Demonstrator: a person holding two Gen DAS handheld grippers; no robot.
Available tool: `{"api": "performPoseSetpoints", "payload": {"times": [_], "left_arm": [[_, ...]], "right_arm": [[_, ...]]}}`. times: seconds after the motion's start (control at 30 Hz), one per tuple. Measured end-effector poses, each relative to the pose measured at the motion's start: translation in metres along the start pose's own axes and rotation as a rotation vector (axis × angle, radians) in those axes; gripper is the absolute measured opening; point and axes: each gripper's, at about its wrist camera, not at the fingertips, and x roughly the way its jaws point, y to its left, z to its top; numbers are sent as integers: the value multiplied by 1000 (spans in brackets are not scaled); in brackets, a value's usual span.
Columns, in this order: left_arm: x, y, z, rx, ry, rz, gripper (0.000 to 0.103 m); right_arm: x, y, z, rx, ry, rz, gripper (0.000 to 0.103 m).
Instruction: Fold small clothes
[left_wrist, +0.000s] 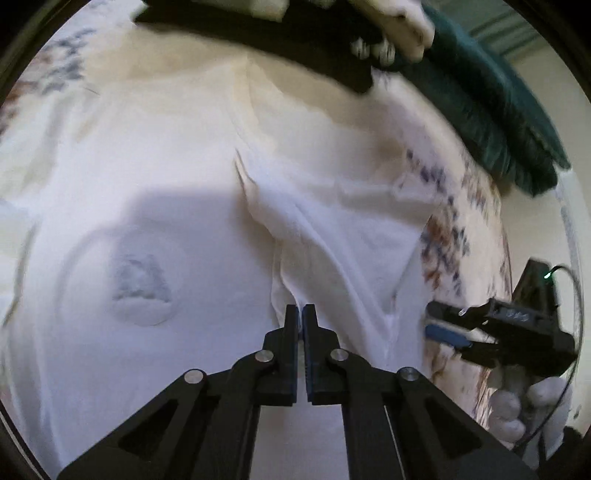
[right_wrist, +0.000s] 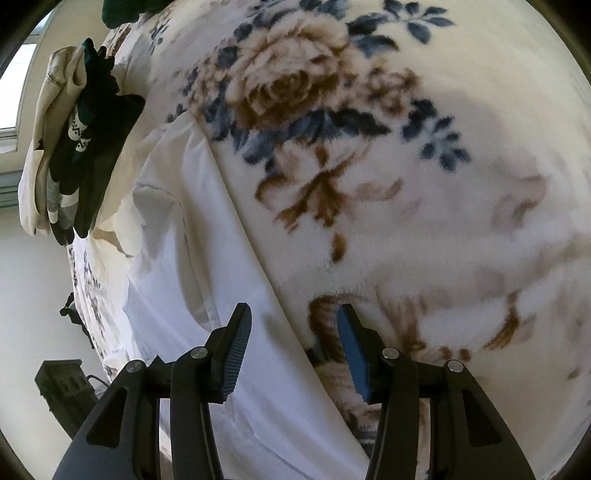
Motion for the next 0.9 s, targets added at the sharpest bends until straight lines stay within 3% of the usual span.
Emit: {"api": "performPoseSetpoints", "payload": {"times": [0.07,0.2,0.3,0.37,0.43,0.6,0.67,0.77,0.8,0.83,0.87,0.9], "left_arm": [[-23,8,-9,-19,-40,18,1],[-42,29,-26,-81,-29,46,1],[-38,46,-35,-151,44,27,5],[-35,56,-37,-183,85,60,6],[-35,61,-31,-182,76,107,10],[-23,60,18,-138,-10,85,35],[-4,54,45,-102,-11,47,35],[18,38,67,-23,-9,69,32],[22,33,72,15,-24,89,10],[23,31,75,37,-30,97,2],[23,30,78,47,-38,97,2],[18,32,80,38,-67,89,2]], "right_arm": [[-3,0,0,2,-1,2,51],[-6,3,-2,-14,5,3,51],[-6,9,-4,-25,3,-1,51],[-5,15,-4,-29,-2,-11,51],[-4,21,-2,-36,-7,-12,51],[2,37,9,-89,0,-6,51],[9,43,14,-104,20,7,51],[19,46,19,-95,32,33,51],[20,48,21,-93,28,49,50],[20,49,21,-96,10,62,39],[20,52,21,-102,-3,51,15],[18,54,22,-114,-21,24,8]]}}
